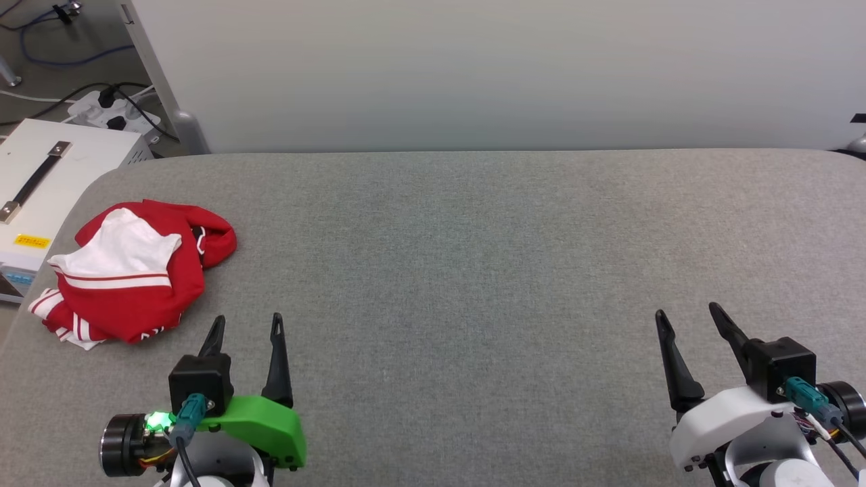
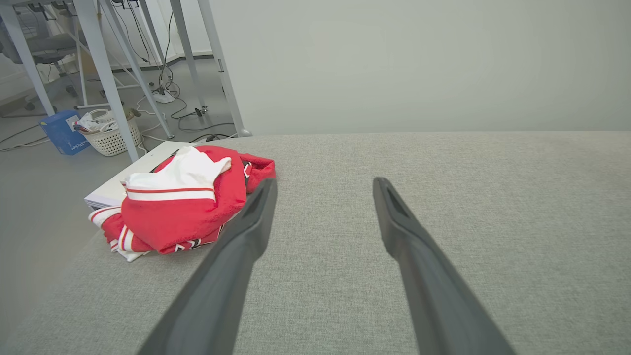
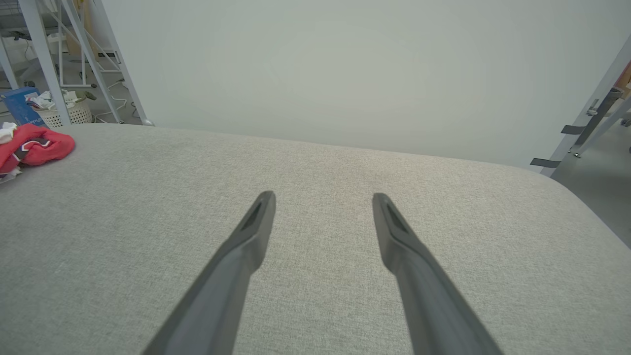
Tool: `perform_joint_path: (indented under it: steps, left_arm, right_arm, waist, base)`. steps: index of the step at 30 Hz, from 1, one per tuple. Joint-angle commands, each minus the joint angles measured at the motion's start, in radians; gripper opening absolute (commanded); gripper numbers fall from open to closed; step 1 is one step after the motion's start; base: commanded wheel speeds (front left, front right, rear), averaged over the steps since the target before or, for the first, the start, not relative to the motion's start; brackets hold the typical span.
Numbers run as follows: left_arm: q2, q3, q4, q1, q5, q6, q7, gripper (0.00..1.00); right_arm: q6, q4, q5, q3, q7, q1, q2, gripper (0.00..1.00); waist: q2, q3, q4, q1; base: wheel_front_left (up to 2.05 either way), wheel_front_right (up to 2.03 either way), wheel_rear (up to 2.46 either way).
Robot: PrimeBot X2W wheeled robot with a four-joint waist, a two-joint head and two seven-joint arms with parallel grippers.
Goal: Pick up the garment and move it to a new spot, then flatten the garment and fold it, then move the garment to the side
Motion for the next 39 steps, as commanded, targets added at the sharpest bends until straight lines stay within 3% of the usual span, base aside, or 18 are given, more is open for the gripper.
perform_joint_path:
  steps: [1,39]
  left_arm:
    - [-0.001,0.000,-0.004,-0.006,-0.003,0.008,-0.013,1.00]
    - [-0.002,-0.010,0.016,-0.008,-0.017,0.021,-0.091,1.00]
  right_arm:
    - [0.000,-0.010,0.013,-0.004,-0.011,-0.007,0.000,1.00]
    - [0.000,-0.001,0.081,0.001,-0.089,0.006,0.000,1.00]
  waist:
    - [0.0000,0.000,0.000,0.0000]
    - [0.0000,0.018,0.003,0.0000]
  base:
    - [0.00,0.00,0.00]
    - [0.00,0.00,0.00]
